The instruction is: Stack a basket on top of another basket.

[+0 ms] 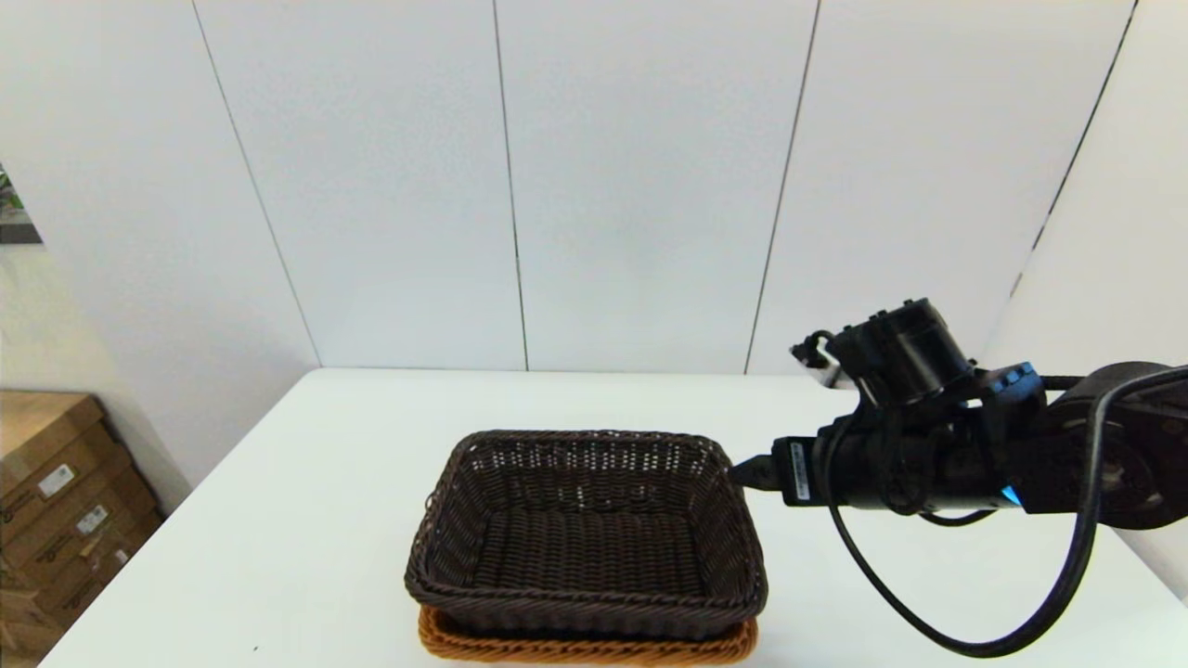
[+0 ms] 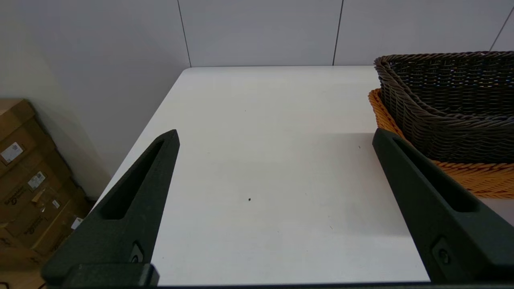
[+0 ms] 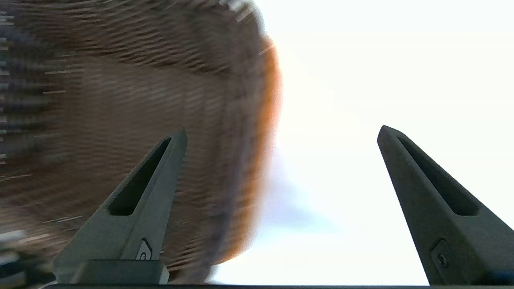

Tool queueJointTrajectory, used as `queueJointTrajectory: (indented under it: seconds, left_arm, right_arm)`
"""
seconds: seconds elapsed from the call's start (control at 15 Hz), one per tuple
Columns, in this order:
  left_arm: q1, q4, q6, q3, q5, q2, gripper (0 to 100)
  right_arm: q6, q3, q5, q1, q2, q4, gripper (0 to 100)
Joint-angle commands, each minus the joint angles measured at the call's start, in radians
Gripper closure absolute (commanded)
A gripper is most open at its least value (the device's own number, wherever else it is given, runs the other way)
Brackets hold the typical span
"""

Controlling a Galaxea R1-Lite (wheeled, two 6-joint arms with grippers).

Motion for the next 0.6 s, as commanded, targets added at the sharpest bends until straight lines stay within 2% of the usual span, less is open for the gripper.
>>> queueJointTrajectory:
  seconds: [0.07,0.13,0.27,0.4,0.6]
  left_arm:
    - [0.001,0.0,0.0,0.002,0.001,-0.001,0]
    - [0.001,0.0,0.0,0.002,0.001,-0.001,0]
    - [0.001,0.0,0.0,0.002,0.001,-0.001,0]
    - [0.001,0.0,0.0,0.002,0.001,-0.001,0]
    - [0.0,0.0,0.0,0.002,0.001,-0.001,0]
  right_arm:
    - [-0.218,0.017,-0.125,-0.039,-0.064,-0.103,0]
    - [-0.267,0.027,-0.159,-0.039,-0.095,-0.11,0]
    - [-0.294,0.034,-0.18,-0.043,-0.169,-0.101,0]
    - [-0.329,0.048,-0.24,-0.045,-0.268,-0.09,0]
    - [-0.356,0.139,-0.259,-0.059,-0.453,-0.046,0]
